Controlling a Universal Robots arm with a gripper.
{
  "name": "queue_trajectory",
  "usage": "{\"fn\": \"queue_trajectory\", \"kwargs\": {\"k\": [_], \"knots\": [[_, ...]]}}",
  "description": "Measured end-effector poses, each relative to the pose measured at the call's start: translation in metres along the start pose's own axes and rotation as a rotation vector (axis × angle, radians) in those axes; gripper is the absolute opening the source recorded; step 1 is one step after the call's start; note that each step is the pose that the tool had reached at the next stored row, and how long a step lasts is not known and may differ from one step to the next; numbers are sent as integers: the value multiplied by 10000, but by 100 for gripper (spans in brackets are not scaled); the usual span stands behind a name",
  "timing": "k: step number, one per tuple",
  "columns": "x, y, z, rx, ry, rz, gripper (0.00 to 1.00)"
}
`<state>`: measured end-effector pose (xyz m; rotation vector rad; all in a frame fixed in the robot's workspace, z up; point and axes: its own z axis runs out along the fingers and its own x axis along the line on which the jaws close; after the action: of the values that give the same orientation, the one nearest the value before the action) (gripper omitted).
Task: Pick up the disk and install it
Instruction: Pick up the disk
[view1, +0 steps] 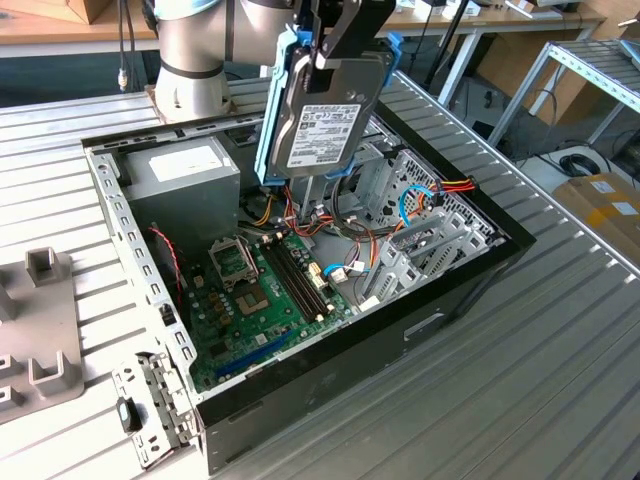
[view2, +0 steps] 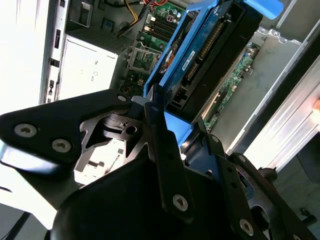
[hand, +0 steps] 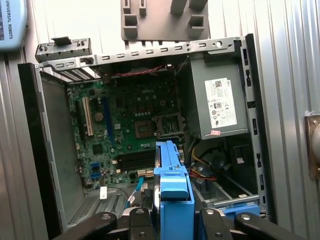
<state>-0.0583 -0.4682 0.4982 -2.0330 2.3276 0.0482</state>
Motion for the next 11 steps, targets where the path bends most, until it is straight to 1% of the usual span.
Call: {"fn": "queue_trajectory", "kwargs": {"k": [11], "knots": [[62, -9, -2, 1, -1, 0, 37]]}}
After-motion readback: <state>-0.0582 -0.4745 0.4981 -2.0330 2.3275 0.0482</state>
